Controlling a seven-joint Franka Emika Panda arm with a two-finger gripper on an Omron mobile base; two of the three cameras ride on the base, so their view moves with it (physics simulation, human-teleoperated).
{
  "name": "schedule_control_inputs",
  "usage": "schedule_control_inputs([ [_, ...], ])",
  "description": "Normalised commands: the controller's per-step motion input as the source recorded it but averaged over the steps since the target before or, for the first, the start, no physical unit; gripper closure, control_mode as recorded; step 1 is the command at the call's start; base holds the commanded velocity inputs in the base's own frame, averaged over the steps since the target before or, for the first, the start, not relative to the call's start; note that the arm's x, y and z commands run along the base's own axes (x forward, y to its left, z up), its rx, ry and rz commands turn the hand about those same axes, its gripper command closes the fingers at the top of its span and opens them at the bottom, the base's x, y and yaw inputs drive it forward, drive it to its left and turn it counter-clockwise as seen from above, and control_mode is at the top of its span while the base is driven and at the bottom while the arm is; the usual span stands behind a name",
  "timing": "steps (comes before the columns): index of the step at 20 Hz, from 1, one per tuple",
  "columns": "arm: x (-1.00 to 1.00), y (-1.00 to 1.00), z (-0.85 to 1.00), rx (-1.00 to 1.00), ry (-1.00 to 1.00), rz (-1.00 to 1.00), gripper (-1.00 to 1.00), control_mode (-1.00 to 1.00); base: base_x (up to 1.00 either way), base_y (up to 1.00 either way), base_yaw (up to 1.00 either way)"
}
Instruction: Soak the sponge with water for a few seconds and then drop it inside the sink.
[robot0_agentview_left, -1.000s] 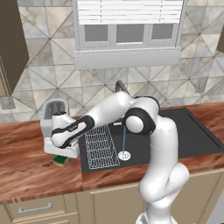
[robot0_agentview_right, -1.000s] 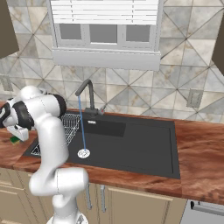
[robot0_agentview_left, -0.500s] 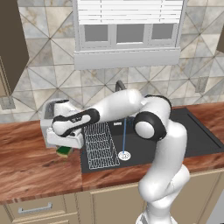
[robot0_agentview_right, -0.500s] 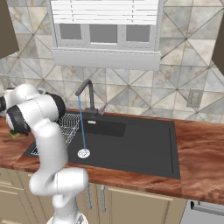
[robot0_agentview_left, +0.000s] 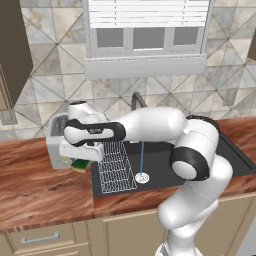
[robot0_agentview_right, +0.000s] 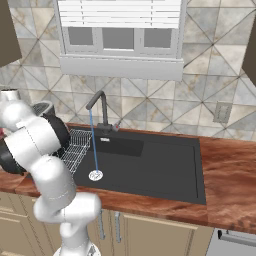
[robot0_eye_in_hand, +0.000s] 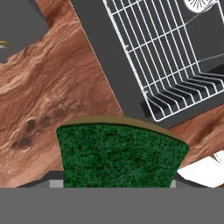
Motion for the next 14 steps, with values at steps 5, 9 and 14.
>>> schedule_control_inputs([
  [5,-0.28,-0.39,0.28,0.00,0.00,0.00,1.00,-1.00,0.00,0.00,0.00],
  [9,-0.20,-0.48,0.34,0.00,0.00,0.00,1.00,-1.00,0.00,0.00,0.00],
  [14,-0.15,-0.59,0.35,0.00,0.00,0.00,1.00,-1.00,0.00,0.00,0.00],
])
